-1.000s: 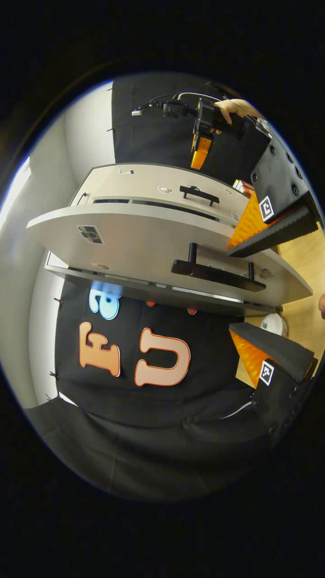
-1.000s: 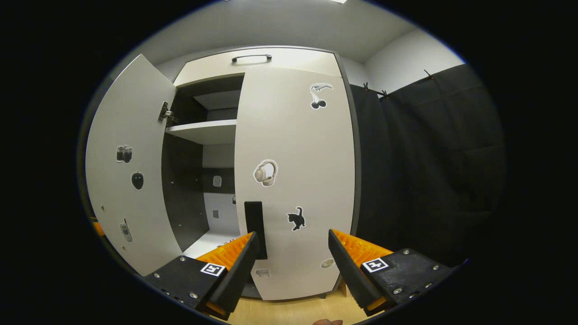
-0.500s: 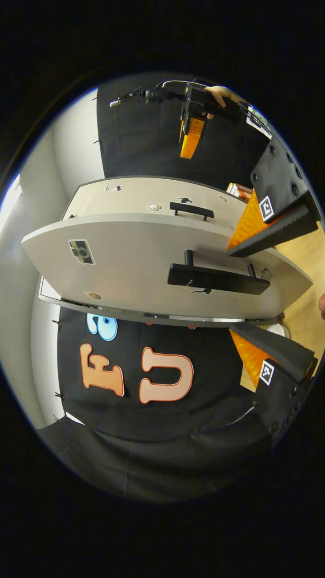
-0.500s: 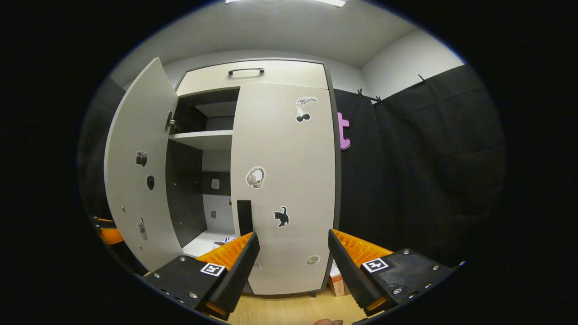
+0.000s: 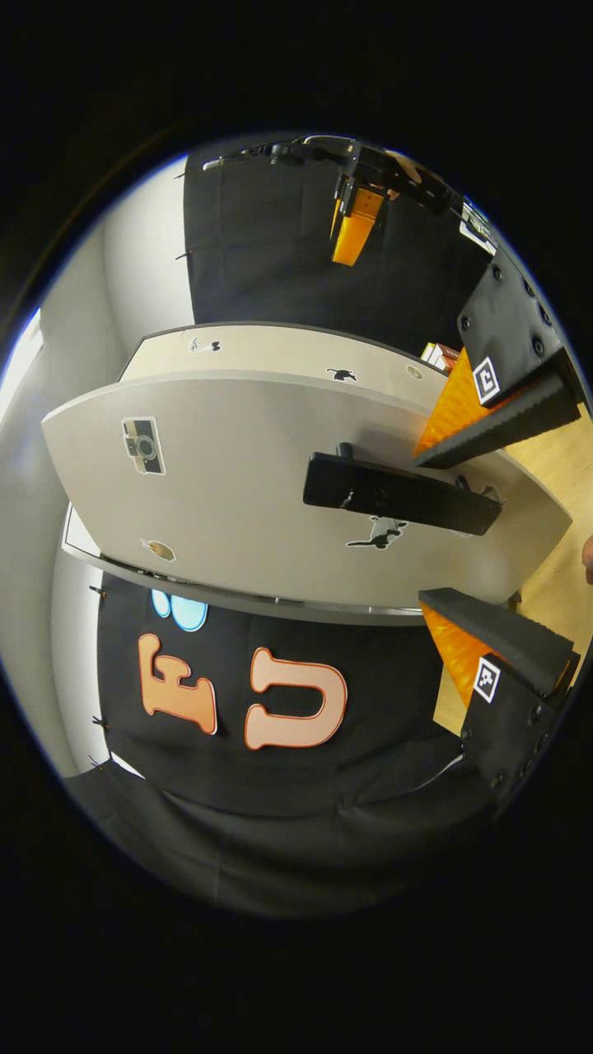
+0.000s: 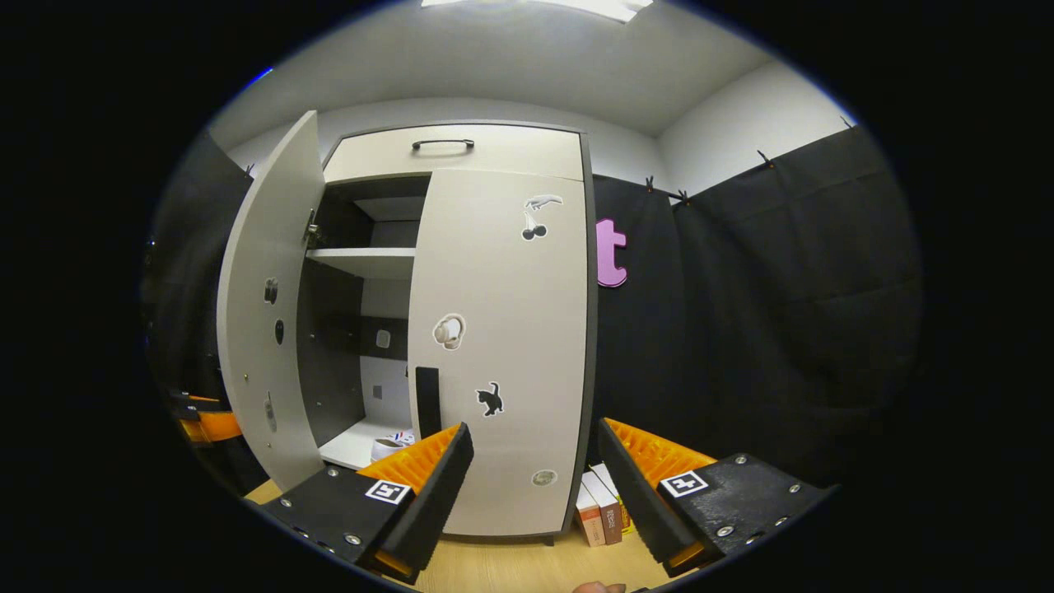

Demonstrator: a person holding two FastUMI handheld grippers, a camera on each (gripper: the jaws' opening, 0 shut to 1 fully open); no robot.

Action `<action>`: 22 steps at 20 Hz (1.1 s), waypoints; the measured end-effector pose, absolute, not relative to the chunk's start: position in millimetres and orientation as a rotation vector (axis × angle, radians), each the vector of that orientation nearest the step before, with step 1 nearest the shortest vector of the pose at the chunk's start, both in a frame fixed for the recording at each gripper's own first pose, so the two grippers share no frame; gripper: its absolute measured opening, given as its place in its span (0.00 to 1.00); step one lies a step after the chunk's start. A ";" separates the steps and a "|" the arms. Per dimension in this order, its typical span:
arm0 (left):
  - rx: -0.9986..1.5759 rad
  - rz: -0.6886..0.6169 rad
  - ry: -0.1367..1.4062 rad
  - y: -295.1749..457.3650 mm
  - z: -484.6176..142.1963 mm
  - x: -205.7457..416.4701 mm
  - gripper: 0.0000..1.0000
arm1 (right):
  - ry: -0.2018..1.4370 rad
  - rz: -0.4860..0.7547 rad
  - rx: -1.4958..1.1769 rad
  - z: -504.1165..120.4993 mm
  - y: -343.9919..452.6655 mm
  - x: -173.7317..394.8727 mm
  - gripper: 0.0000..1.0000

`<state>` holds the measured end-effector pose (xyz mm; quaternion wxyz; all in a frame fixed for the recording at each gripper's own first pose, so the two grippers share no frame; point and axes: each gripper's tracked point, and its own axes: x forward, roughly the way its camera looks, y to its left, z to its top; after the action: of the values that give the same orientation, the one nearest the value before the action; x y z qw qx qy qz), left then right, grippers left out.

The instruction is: Grab one shoe with the right hand and put it into the shoe cabinet, grab the other shoe with the left hand and put it into the shoe cabinet; then close the right door with the right hand and the left door with the left hand.

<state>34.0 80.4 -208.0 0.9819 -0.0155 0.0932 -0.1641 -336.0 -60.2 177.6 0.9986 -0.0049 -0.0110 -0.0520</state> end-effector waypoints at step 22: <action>0.017 -0.352 0.174 -12.3 -218.3 84.2 0.96 | -0.001 -0.222 -0.020 163.1 -131.4 -348.7 0.94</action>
<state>84.2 -12.3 -218.3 0.9808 0.0086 0.0862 -0.1749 -348.7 -131.4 163.1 0.9938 -0.0099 -0.0007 -0.1108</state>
